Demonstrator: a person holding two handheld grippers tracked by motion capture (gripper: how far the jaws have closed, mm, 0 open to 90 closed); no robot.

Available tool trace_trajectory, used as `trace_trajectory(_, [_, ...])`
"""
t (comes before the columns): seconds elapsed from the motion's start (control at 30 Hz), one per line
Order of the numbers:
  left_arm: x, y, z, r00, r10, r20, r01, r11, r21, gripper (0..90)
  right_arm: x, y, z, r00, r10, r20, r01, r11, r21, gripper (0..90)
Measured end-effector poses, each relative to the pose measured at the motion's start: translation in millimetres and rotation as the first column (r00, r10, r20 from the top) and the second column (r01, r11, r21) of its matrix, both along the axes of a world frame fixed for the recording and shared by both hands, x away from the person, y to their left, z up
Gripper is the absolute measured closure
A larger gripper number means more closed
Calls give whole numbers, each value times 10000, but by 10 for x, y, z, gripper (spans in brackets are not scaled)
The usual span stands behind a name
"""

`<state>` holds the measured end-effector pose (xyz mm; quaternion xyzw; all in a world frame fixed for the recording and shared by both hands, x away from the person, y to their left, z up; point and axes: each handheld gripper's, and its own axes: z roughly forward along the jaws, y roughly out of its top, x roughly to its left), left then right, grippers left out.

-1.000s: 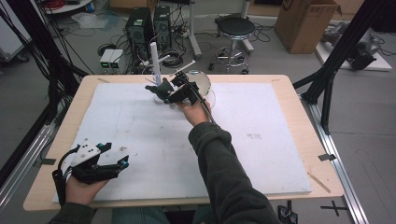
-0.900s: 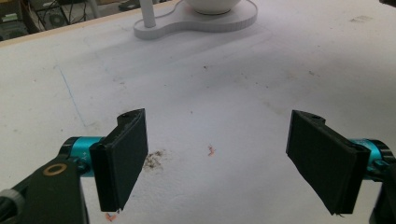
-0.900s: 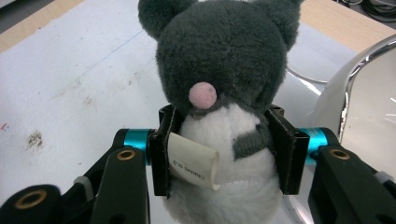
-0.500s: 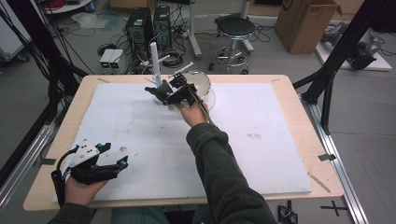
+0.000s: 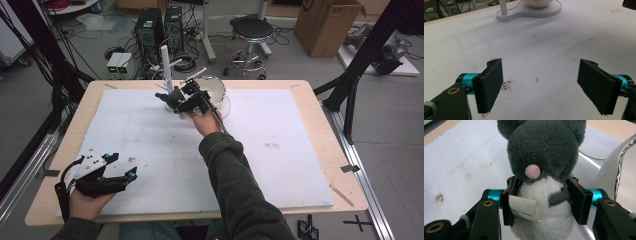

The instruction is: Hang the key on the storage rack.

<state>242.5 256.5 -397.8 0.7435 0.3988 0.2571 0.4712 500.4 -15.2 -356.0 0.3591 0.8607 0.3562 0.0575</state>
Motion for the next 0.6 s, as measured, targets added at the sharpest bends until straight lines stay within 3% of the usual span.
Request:
trace_trajectory(0.23, [0, 1, 2, 10000, 8, 8, -8, 10000, -10, 212, 13, -7, -17, 9999, -42, -145, 41, 10000, -10, 399])
trace_trajectory(0.6, [-1, 0, 1, 10000, 4, 1, -4, 10000, 32, 212, -31, -68, 79, 9998, 125, -147, -118, 9989, 447, 348])
